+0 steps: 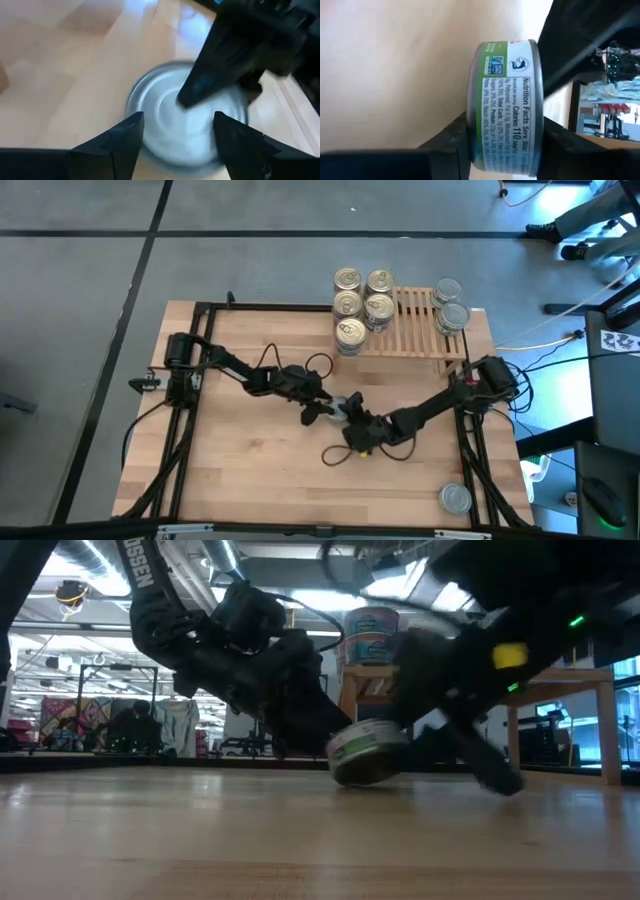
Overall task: Stack canned seafood by type on shelf
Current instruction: Put the green tuna can on the shelf
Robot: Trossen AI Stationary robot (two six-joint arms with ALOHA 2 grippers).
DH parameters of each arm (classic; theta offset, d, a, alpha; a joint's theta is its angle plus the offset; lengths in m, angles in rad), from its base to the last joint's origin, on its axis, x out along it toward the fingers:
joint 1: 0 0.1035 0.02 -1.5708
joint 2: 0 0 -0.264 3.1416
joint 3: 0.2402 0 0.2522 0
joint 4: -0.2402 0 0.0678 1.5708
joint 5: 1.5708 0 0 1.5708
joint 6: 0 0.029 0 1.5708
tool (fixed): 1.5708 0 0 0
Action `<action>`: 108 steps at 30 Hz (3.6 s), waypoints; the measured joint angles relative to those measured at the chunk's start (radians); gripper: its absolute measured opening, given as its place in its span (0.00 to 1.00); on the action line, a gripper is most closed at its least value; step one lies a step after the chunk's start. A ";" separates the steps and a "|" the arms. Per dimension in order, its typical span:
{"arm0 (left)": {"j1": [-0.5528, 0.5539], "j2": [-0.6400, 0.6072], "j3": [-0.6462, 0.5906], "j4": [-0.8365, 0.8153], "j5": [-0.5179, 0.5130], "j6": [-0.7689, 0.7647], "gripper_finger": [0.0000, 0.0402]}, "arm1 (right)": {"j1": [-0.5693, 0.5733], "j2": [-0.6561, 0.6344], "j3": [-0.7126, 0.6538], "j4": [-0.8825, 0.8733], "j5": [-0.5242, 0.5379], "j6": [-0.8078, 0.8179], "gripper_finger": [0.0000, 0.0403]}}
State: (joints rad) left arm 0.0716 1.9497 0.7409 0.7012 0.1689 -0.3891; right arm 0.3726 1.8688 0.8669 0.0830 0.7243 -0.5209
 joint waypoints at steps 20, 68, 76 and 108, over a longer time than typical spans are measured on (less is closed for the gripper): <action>-0.101 -0.031 -0.003 -0.149 -0.211 0.005 0.59 | 0.288 -0.633 0.110 -0.773 0.163 0.540 0.35; -0.159 -0.034 0.001 -0.144 -0.260 0.051 0.59 | -0.945 -0.587 0.308 -1.026 -0.076 0.458 0.36; -0.159 -0.034 0.001 -0.144 -0.260 0.051 0.59 | -0.972 -0.547 0.308 -1.005 -0.015 0.407 0.37; -0.165 -0.034 0.001 -0.144 -0.259 0.002 0.59 | -0.968 -0.543 0.308 -1.092 -0.104 0.404 0.70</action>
State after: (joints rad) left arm -0.0933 1.9156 0.7418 0.5571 -0.0898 -0.3870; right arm -0.5957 1.3262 1.1751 -1.0088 0.6208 -0.1169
